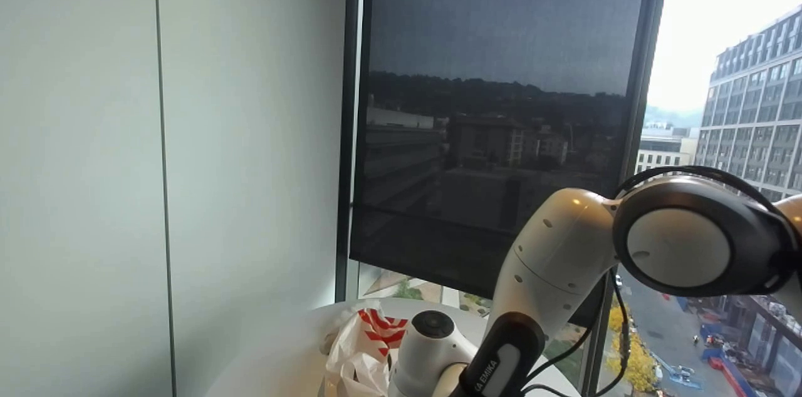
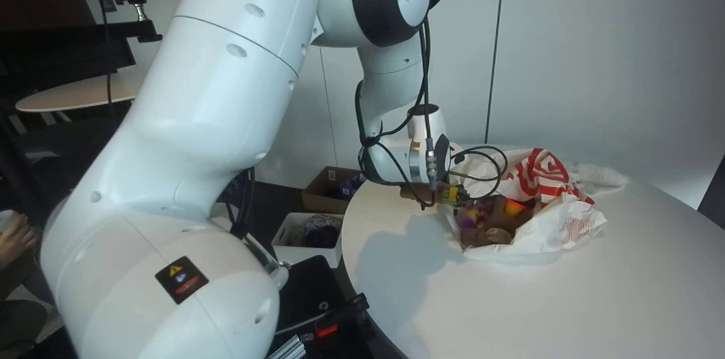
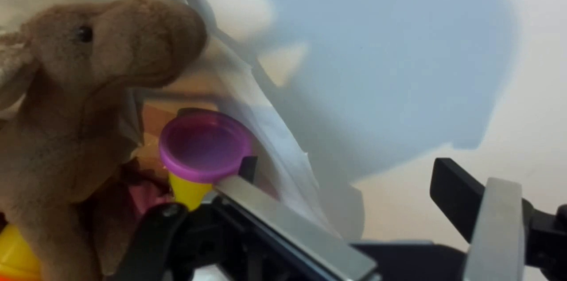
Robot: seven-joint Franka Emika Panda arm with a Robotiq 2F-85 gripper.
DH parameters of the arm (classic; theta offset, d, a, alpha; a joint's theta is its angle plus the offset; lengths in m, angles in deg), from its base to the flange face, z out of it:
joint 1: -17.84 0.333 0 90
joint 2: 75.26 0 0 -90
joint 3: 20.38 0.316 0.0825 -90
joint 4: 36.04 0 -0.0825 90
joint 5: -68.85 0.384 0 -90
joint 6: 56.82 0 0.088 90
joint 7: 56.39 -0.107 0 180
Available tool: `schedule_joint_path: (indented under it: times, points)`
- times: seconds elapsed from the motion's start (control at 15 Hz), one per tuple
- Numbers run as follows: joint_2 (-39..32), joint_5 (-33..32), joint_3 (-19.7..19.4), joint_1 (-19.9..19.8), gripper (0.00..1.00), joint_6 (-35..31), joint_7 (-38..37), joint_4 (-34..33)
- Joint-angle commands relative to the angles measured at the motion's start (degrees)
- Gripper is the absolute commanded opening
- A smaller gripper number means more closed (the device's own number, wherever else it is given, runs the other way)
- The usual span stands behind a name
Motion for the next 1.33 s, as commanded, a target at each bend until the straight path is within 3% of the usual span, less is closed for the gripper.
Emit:
schedule_joint_path:
  times: [0.0, 0.47, 0.53, 0.67, 0.87, 1.13, 1.27]
  points:
    - [-5.09, 0.37, -0.94, 0.91, 1.00, -1.01, 2.24, -7.51]
    - [-11.26, 0.01, -4.72, 3.35, 0.98, -1.52, 2.33, -16.28]
    - [-11.76, 0.08, -5.27, 3.79, 0.74, -2.09, 2.12, -16.87]
    - [-12.42, 0.07, -6.82, 5.15, 0.70, -3.72, 1.79, -17.46]
    - [-12.24, 0.76, -8.02, 6.53, 0.45, -5.33, 1.68, -16.98]
    - [-11.47, 1.47, -6.85, 5.65, 0.15, -4.74, 2.60, -16.36]
    - [-11.40, 2.04, -6.93, 5.47, 0.05, -4.04, 2.16, -16.46]
